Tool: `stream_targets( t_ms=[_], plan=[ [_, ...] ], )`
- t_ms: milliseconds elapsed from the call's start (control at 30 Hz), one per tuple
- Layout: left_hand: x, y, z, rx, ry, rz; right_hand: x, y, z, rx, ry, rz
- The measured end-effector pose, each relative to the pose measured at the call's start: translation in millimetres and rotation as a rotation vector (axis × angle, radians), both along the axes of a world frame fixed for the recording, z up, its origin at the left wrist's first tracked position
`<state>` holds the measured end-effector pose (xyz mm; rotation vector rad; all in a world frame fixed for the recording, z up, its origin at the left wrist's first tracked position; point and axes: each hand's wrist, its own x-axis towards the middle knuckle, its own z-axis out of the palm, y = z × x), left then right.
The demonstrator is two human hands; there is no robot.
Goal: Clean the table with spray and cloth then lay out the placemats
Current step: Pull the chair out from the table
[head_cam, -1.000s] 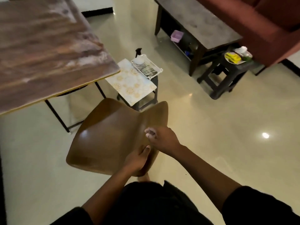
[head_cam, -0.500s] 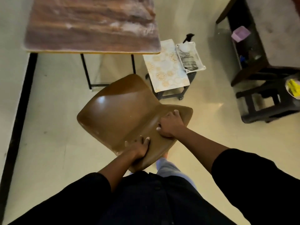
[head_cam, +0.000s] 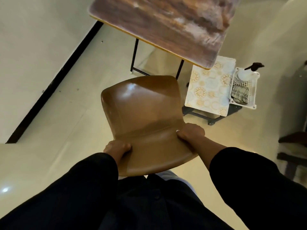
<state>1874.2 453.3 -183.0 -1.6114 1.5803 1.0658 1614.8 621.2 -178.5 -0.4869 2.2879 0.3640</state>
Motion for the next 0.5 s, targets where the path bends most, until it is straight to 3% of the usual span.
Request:
stream_targets(
  t_ms=[200,500],
  plan=[
    [10.0,3.8,-5.7,-0.119,-0.028,0.217,-6.5,6.2,-5.8,-0.046,-0.037,0.018],
    [0.0,-24.8,12.8,-0.225,0.020,0.222,-25.6,-24.3,18.2,-0.094,-0.043,0.057]
  ],
)
